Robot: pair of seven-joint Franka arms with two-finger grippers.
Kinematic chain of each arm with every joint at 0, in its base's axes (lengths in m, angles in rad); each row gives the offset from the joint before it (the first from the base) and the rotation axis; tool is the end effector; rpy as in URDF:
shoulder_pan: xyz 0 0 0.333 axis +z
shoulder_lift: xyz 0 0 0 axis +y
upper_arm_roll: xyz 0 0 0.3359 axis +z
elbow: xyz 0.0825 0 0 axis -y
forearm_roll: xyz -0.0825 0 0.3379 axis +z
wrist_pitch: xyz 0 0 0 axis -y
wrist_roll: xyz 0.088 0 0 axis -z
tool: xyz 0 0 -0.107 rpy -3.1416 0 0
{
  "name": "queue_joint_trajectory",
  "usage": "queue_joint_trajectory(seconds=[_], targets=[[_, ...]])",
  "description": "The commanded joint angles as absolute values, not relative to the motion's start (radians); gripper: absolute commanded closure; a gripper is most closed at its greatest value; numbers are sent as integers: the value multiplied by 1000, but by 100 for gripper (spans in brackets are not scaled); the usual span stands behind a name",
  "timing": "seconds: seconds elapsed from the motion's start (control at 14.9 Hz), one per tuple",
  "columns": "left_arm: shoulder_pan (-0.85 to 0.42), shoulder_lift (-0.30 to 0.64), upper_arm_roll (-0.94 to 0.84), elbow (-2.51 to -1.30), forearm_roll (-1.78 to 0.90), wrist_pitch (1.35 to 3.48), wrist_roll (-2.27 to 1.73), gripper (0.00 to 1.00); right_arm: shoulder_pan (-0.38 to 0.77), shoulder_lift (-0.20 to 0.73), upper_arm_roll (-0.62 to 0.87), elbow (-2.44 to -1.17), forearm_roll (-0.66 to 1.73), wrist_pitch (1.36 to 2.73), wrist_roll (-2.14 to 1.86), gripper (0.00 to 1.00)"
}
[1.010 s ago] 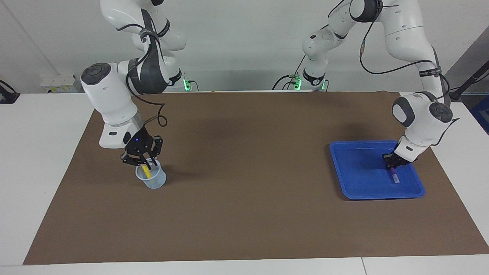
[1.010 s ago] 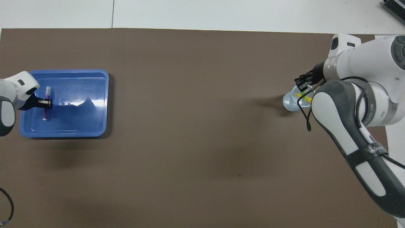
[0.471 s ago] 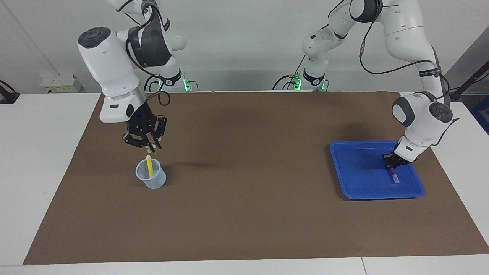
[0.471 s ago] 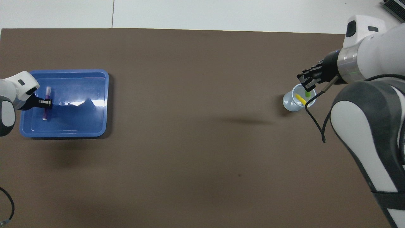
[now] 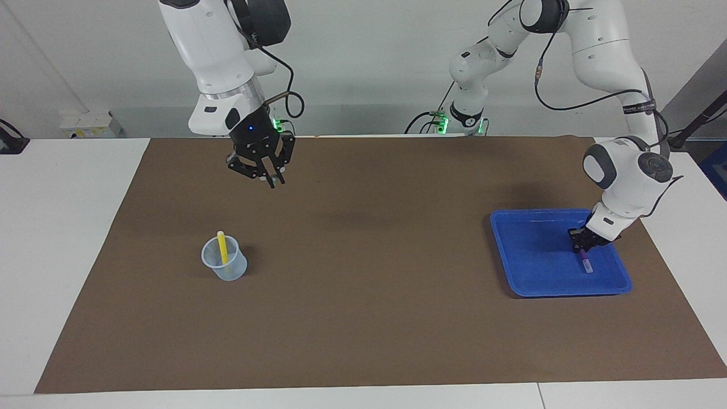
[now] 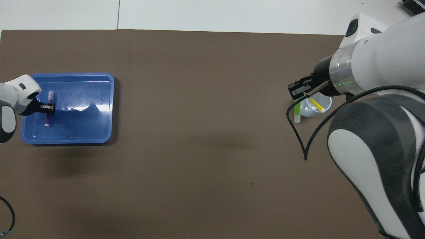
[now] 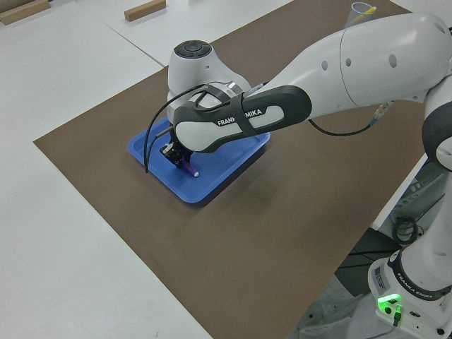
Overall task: Right arm passes pens to left for tray arrangement
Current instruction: 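Grasp the green highlighter in the cup with the right gripper and lift, then carry the highlighter toward the left gripper while the left gripper rises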
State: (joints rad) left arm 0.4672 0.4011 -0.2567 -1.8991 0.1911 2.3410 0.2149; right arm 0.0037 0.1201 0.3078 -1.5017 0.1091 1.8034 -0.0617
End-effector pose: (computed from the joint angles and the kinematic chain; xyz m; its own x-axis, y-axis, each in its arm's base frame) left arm 0.5893 0.1428 0.3500 0.9926 -0.1123 0.0451 -0.1098 -0.9924 -0.0560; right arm 0.5416 0.1712 0.6362 0.9254 0.3266 0.1923 0.3543 -0.9256 -0.1332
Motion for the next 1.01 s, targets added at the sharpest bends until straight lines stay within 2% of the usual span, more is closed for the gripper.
queue_joint_trajectory(seconds=[0.0,0.61,0.74,0.94], targets=[[480,396,-264,-1908,209,2349,221,28,-9,120,313,-1488,158,1776,-2,100],[480,396,-264,-1905,207,2344,221,27,14,115,314,-1497,293,1796,352,100],[480,396,-264,-1893,207,2347,222,19,34,114,314,-1499,337,1818,461,100],[482,396,-264,-1891,206,2349,224,18,64,115,314,-1500,370,1862,656,100]])
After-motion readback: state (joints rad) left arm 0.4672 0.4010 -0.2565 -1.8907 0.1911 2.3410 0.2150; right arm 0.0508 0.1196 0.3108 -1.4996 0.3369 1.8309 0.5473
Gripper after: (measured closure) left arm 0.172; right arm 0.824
